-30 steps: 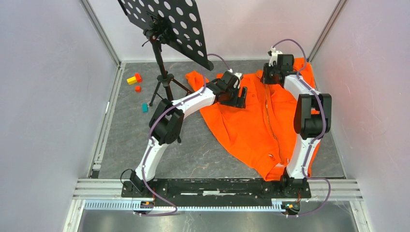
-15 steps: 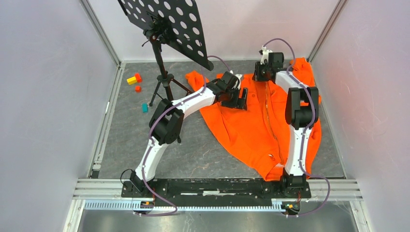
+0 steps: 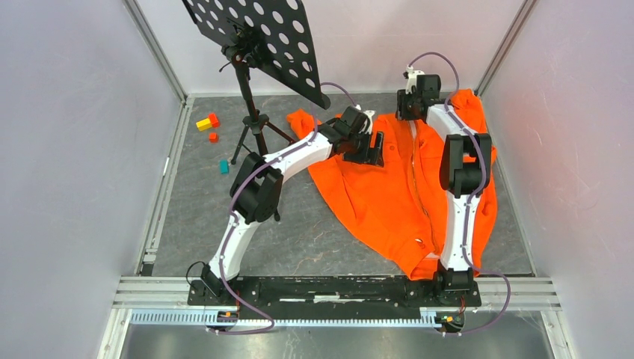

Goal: Zip up the jacket

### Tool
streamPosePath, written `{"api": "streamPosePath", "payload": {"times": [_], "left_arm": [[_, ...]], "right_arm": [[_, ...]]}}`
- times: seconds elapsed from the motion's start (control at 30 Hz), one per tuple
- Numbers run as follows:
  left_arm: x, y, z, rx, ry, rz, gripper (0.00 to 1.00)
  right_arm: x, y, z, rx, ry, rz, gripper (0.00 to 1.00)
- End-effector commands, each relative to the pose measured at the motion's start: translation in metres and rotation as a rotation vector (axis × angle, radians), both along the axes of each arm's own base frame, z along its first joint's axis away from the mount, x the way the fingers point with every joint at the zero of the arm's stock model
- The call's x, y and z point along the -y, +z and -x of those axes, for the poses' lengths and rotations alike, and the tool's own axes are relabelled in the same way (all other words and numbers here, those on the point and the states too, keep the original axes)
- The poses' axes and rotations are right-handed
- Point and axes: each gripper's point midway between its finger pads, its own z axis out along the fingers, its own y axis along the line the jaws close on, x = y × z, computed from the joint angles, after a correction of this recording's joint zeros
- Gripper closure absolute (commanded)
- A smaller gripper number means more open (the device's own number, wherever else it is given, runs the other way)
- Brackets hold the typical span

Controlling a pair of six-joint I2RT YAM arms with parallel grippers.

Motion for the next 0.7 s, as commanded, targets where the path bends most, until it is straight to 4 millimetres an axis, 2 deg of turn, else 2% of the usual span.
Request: {"api": "streamPosePath", "payload": {"times": [0.0, 0.23, 0.4, 0.53, 0.63, 0.67], "left_arm": [[0.01, 0.047, -0.009, 0.04, 0.003, 0.102, 0.15], [0.009, 0.051, -0.012, 0.043, 0.005, 0.11, 0.15], [0.01, 0.049, -0.012, 0.035, 0.006, 0.113, 0.15], [0.013, 0.047, -0.013, 0.026, 0.004, 0.12, 0.15], [0.015, 0.048, -0.013, 0.025, 0.002, 0.127, 0.15], [0.015, 0.049, -0.014, 0.025, 0.002, 0.128, 0.15]], "right_arm": [[0.012, 0.003, -0.012, 0.024, -0.019, 0.021, 0.58], [0.028, -0.003, -0.009, 0.004, -0.07, 0.059, 0.61], [0.035, -0.006, -0.005, -0.003, -0.093, 0.077, 0.53], [0.033, -0.014, -0.005, -0.012, -0.086, 0.07, 0.52], [0.019, -0.021, -0.006, -0.014, -0.049, 0.0, 0.58], [0.023, -0.022, -0.007, -0.013, -0.056, -0.027, 0.61]]}}
